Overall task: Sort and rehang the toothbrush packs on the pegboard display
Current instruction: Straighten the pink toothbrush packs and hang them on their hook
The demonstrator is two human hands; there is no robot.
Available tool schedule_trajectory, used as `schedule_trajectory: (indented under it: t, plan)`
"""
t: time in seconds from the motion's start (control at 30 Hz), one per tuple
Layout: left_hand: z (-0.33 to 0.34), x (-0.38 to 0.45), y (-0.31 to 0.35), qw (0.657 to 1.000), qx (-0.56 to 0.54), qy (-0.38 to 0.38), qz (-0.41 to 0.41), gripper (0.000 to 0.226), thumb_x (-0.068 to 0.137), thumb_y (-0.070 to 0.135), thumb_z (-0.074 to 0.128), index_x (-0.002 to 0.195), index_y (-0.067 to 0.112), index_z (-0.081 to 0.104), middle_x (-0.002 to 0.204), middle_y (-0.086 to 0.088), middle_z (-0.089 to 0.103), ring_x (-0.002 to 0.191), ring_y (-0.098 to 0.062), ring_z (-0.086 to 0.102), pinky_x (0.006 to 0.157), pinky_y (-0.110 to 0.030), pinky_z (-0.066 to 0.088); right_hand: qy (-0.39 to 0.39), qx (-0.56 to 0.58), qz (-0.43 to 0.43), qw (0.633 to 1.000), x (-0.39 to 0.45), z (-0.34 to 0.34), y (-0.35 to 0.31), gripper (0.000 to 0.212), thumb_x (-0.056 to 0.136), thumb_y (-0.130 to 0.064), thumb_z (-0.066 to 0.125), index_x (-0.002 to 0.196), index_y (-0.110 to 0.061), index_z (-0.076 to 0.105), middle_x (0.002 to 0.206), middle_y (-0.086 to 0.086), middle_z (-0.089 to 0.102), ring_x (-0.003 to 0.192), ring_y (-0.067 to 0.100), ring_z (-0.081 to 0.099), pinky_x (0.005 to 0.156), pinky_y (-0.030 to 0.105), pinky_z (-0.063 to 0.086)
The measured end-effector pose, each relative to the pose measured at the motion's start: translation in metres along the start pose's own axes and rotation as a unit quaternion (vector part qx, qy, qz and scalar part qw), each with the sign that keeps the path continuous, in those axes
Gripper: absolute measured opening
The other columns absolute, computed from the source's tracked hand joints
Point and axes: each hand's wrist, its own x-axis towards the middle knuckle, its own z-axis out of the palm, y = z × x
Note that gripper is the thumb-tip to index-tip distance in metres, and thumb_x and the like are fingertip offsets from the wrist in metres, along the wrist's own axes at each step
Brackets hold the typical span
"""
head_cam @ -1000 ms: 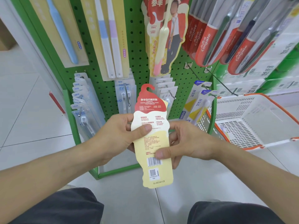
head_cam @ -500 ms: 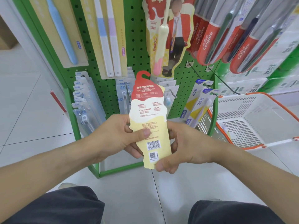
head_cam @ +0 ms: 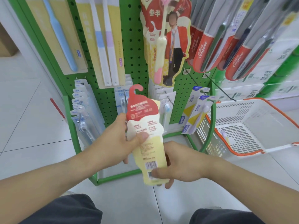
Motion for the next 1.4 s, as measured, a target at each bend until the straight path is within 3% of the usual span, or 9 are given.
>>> schedule_trajectory:
  t: [0.1, 0.2, 0.33, 0.47, 0.63, 0.77, 1.03, 1.2, 1.4]
  plan:
    - [0.008, -0.003, 0.003, 0.999, -0.033, 0.033, 0.004, 0.057, 0.076, 0.061, 0.070, 0.114, 0.037, 0.035, 0.110, 0.012, 0.065, 0.085, -0.018, 0.072, 0.051, -0.036, 0.057, 0.053, -0.079, -0.012, 0.995, 0.003, 0.005, -0.001, 0.047, 0.095, -0.008, 0.058, 0.131, -0.030, 0.037, 0.115, -0.001, 0.062, 0.092, 0.022, 0.071, 0.077, 0.042, 0.063]
    - [0.010, -0.003, 0.003, 0.998, -0.055, 0.017, -0.018, 0.084, 0.059, 0.082, 0.072, 0.119, 0.036, 0.036, 0.116, 0.015, 0.065, 0.098, -0.005, 0.070, 0.078, -0.037, 0.062, 0.054, -0.159, -0.019, 0.986, 0.005, 0.011, 0.000, 0.080, 0.093, -0.009, 0.050, 0.152, -0.041, 0.008, 0.127, 0.008, 0.060, 0.108, 0.025, 0.062, 0.092, 0.042, 0.056]
    - [0.005, -0.002, 0.008, 0.997, -0.056, -0.034, -0.051, 0.096, 0.054, 0.087, 0.068, 0.130, 0.033, 0.043, 0.122, 0.017, 0.067, 0.115, -0.004, 0.065, 0.102, -0.037, 0.053, 0.007, -0.175, 0.002, 0.985, -0.002, 0.014, -0.007, 0.094, 0.098, -0.006, 0.046, 0.156, -0.039, -0.019, 0.144, 0.011, 0.049, 0.111, 0.002, 0.054, 0.081, 0.004, 0.043]
    - [0.006, -0.009, 0.017, 0.996, -0.029, -0.079, -0.023, 0.050, 0.087, 0.059, 0.067, 0.119, 0.022, 0.059, 0.106, 0.008, 0.075, 0.103, -0.002, 0.069, 0.103, -0.036, 0.052, 0.011, -0.154, -0.021, 0.988, 0.001, 0.016, -0.003, 0.097, 0.096, -0.016, 0.059, 0.155, -0.041, -0.013, 0.152, -0.002, 0.036, 0.125, 0.011, 0.057, 0.103, 0.031, 0.049]
    - [0.009, -0.015, 0.018, 0.994, -0.092, -0.050, -0.008, 0.015, 0.100, 0.010, 0.058, 0.106, 0.003, 0.070, 0.096, -0.009, 0.078, 0.092, -0.020, 0.076, 0.090, -0.035, 0.060, 0.053, -0.053, -0.038, 0.996, 0.006, 0.010, 0.006, 0.118, 0.075, -0.034, 0.091, 0.139, -0.057, -0.005, 0.106, -0.049, 0.045, 0.093, -0.027, 0.050, 0.078, 0.000, 0.043]
    - [0.004, -0.014, 0.014, 0.984, -0.178, 0.025, 0.005, 0.015, 0.098, 0.000, 0.057, 0.103, 0.000, 0.071, 0.095, -0.012, 0.078, 0.090, -0.028, 0.076, 0.085, -0.037, 0.061, 0.154, -0.030, -0.051, 0.986, 0.009, 0.001, 0.007, 0.104, 0.070, -0.041, 0.093, 0.132, -0.072, 0.017, 0.106, -0.022, 0.066, 0.099, -0.007, 0.063, 0.089, 0.018, 0.053]
    - [-0.001, -0.008, 0.023, 0.949, -0.285, 0.093, 0.096, 0.019, 0.089, 0.009, 0.063, 0.105, 0.003, 0.072, 0.098, -0.009, 0.079, 0.090, -0.026, 0.077, 0.077, -0.031, 0.062, 0.258, 0.062, -0.084, 0.960, 0.008, -0.016, 0.006, 0.003, 0.100, -0.028, 0.064, 0.102, -0.029, 0.062, 0.083, -0.001, 0.076, 0.080, 0.012, 0.074, 0.078, 0.039, 0.062]
    - [0.008, 0.004, 0.042, 0.922, -0.304, 0.171, 0.168, 0.021, 0.079, 0.018, 0.069, 0.095, 0.007, 0.076, 0.089, -0.009, 0.079, 0.078, -0.021, 0.076, 0.070, -0.027, 0.062, 0.340, 0.123, -0.107, 0.926, 0.009, -0.023, 0.000, 0.051, 0.094, -0.055, 0.044, 0.088, -0.016, 0.077, 0.082, 0.003, 0.078, 0.083, 0.015, 0.075, 0.065, 0.036, 0.063]
    - [0.020, 0.016, 0.071, 0.893, -0.313, 0.227, 0.230, 0.014, 0.083, 0.025, 0.068, 0.092, 0.020, 0.078, 0.083, -0.004, 0.079, 0.071, -0.018, 0.075, 0.063, -0.033, 0.062, 0.456, 0.144, -0.190, 0.857, 0.010, -0.033, -0.019, 0.043, 0.096, -0.048, 0.044, 0.087, -0.019, 0.076, 0.081, 0.002, 0.077, 0.076, 0.022, 0.072, 0.063, 0.034, 0.062]
